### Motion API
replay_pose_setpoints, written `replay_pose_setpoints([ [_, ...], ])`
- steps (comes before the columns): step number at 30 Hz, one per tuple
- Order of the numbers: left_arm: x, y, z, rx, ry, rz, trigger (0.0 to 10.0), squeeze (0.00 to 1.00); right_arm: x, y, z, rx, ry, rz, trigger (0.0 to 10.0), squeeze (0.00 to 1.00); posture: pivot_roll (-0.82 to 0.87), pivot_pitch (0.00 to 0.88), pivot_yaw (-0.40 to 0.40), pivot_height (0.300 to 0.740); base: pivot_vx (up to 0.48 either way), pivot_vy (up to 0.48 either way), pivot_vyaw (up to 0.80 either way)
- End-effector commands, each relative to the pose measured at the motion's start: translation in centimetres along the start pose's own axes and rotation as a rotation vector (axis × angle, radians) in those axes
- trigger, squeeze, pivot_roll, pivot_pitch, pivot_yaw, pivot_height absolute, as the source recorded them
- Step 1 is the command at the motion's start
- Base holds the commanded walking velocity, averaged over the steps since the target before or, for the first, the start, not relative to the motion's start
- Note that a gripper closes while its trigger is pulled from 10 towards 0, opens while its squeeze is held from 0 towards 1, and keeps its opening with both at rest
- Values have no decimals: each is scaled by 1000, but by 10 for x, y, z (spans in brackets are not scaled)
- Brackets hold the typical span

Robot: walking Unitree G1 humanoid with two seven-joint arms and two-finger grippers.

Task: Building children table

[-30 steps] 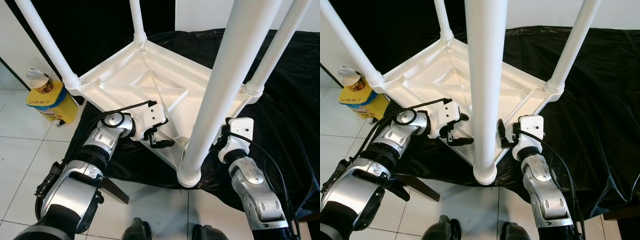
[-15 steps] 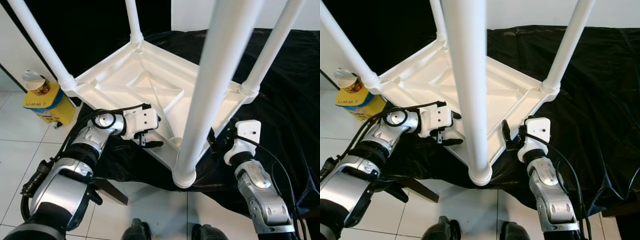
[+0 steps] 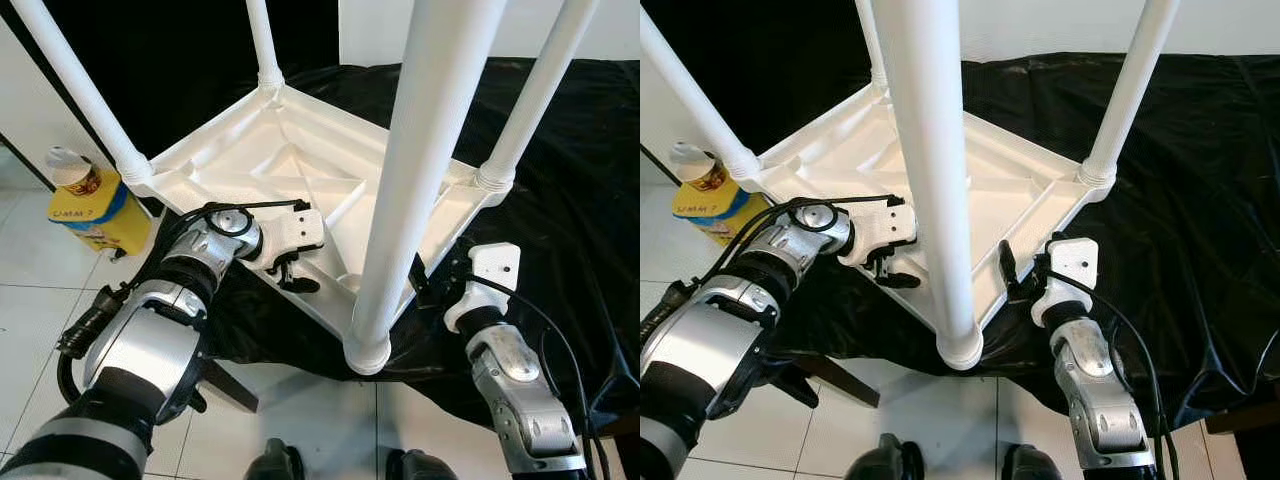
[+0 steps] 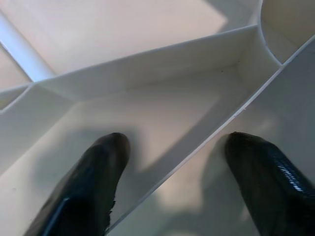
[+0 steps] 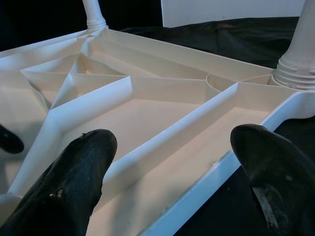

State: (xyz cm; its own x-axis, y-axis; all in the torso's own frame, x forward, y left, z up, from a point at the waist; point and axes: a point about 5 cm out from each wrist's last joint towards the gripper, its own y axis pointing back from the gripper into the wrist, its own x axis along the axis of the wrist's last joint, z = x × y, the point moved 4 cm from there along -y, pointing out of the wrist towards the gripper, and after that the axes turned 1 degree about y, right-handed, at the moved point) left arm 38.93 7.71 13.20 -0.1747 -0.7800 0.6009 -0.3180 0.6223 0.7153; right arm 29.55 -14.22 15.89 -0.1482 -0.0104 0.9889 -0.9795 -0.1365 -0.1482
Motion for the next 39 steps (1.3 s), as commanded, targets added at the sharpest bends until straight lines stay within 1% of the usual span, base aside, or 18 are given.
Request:
replay_pose_setpoints([
  [1,-24,-1,-14,243,44,-88,0,0,-1,2,-1,-2,-4,3,10000,0,30,151,90,740,0,0,0],
  [7,-16,-2,-19,261,44,-75,0,0,-1,3,-3,-5,-11,6,10000,0,29,151,97,740,0,0,0],
  [14,-6,-5,-24,298,55,-52,0,0,2,2,0,-36,-17,20,10000,0,28,151,102,740,0,0,0],
  [15,-2,-5,-27,320,55,-40,0,0,2,2,1,-46,-20,22,10000,0,27,149,104,740,0,0,0],
  [20,1,-4,-30,345,56,-29,0,0,2,2,3,-57,-21,26,10000,0,26,148,105,740,0,0,0],
  [24,9,-1,-37,385,67,0,0,0,3,2,6,-86,-21,34,10000,0,22,143,107,740,0,0,0],
  [26,9,-1,-37,385,67,0,0,0,3,2,6,-86,-21,34,10000,0,22,143,107,740,0,0,0],
  [30,23,0,-45,444,77,57,0,0,5,2,15,-148,-5,52,10000,0,17,136,106,740,0,0,0],
  [31,23,0,-45,444,77,57,0,0,5,2,15,-148,-5,52,10000,0,17,136,106,740,0,0,0],
  [33,34,-2,-46,456,74,105,0,0,5,3,26,-221,16,59,10000,0,14,136,105,740,0,0,0],
  [34,39,-3,-47,473,86,131,2392,0,5,4,34,-272,38,58,10000,0,12,135,106,740,0,0,0],
  [35,39,-3,-47,473,86,131,2392,0,5,4,34,-272,38,58,10000,0,12,135,106,740,0,0,0],
  [36,46,-3,-48,485,103,163,10000,0,6,8,44,-342,63,59,10000,0,11,135,106,740,0,0,0],
  [37,46,-3,-48,485,103,163,10000,0,6,8,44,-342,63,59,10000,0,11,135,106,740,0,0,0],
  [38,49,-4,-47,473,125,192,10000,557,6,11,49,-372,63,62,10000,0,9,134,107,740,0,0,0],
  [39,49,-4,-47,473,125,192,10000,557,6,11,49,-372,63,62,10000,0,9,134,107,740,0,0,0],
])
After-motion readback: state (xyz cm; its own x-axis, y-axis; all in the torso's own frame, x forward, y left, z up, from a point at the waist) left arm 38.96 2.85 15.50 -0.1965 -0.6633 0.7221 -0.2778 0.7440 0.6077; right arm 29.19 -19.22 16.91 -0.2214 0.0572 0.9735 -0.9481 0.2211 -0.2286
